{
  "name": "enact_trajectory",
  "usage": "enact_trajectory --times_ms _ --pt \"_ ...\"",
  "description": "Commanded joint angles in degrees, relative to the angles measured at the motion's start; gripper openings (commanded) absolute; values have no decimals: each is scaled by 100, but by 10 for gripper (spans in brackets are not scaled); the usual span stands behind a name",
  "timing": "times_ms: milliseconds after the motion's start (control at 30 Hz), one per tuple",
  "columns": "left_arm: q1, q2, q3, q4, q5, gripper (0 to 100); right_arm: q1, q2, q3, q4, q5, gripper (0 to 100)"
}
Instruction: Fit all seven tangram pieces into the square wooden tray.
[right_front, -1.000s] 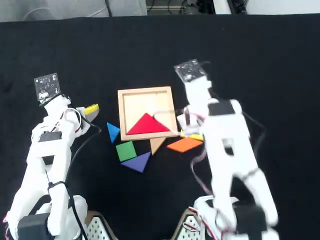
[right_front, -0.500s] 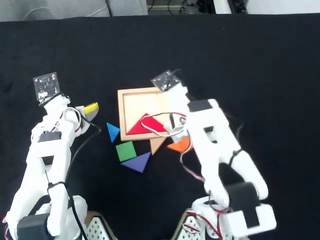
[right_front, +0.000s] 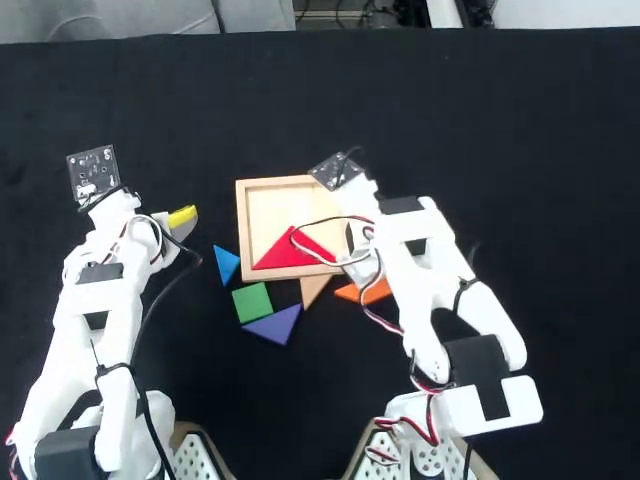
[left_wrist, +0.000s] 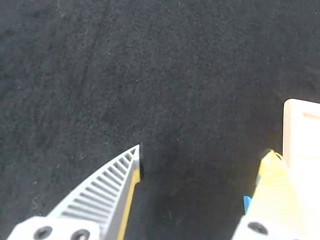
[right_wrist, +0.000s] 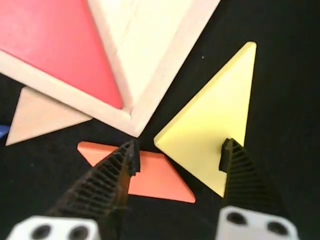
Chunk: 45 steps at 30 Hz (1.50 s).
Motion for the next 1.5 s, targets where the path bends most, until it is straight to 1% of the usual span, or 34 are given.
enact_trajectory --times_ms 0,200,467,567,700,833,933,1033,1100,1267,1367,1467 --pt "-31 0 -22 -79 35 360 132 57 -224 -158 35 262" --pt "-31 0 -13 -70 26 360 431 66 -189 -387 53 262" --pt "-31 0 -4 -70 26 360 422 330 -268 -396 88 262" --pt "-31 0 4 -70 26 360 431 620 -532 -273 290 262" --pt "-31 0 13 -70 26 360 413 980 -963 44 299 262" --pt "-31 0 13 -70 26 360 440 1165 -1174 141 299 259" --pt "-31 0 4 -70 26 360 440 1174 -1191 141 299 251" --pt "-31 0 4 -70 26 360 440 1174 -1191 114 316 196" --pt "-31 0 4 -70 26 360 440 1165 -1191 44 387 181" --pt "-22 0 4 -70 26 360 624 1095 -1262 18 343 180" --pt "-22 0 13 -79 26 360 932 813 -1376 62 308 180" --pt "-22 0 13 -88 26 360 1055 444 -1358 53 149 180"
